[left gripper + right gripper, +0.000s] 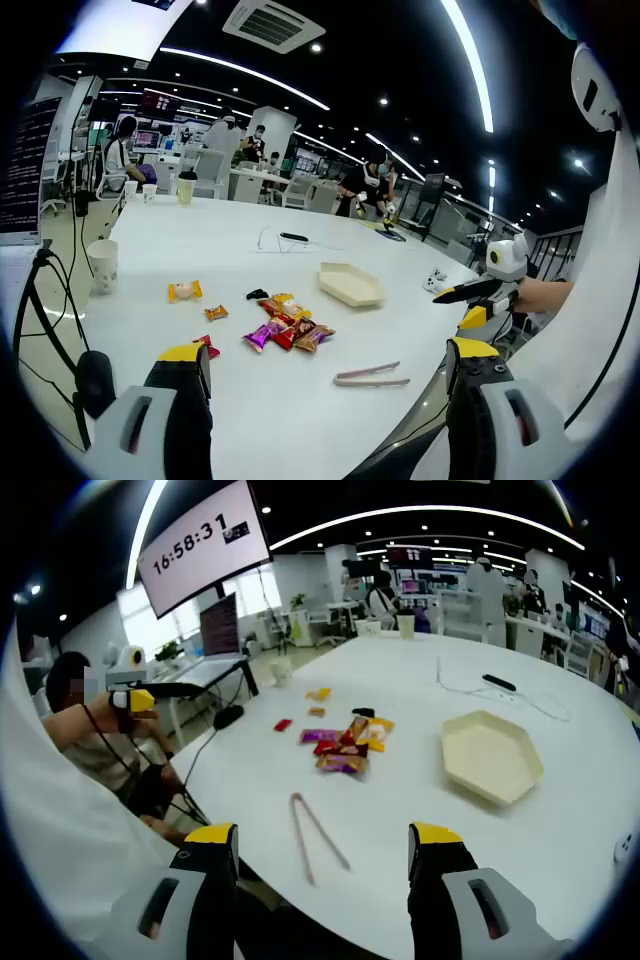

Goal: Place the target food into the container with the food tongs after gripping and lifting it, then release it inside without dropping or visibly crushing the food.

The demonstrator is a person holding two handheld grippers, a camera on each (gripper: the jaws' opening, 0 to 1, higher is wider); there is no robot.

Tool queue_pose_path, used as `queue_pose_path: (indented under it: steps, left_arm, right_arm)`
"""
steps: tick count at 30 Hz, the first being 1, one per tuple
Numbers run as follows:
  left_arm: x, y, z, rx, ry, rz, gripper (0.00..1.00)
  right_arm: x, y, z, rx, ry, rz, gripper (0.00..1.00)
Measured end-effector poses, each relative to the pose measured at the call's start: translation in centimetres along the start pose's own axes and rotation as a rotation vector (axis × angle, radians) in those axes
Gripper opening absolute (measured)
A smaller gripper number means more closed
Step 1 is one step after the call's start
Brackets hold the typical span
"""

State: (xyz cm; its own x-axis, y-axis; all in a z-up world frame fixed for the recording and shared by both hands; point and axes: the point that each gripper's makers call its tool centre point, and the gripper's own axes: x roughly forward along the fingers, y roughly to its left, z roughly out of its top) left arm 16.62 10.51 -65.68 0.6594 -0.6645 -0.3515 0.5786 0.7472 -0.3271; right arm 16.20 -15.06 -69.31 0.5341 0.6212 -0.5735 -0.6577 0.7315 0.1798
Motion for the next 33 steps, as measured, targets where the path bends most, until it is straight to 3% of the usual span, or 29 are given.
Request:
queue_pose_path:
  steps: [33]
  left_arm:
    - [1.0, -0.1, -1.1, 0.015, 0.045, -0.022, 0.99]
  right_arm:
    - [1.5, 0.7, -0.4, -0.058, 0.046, 0.012, 0.66]
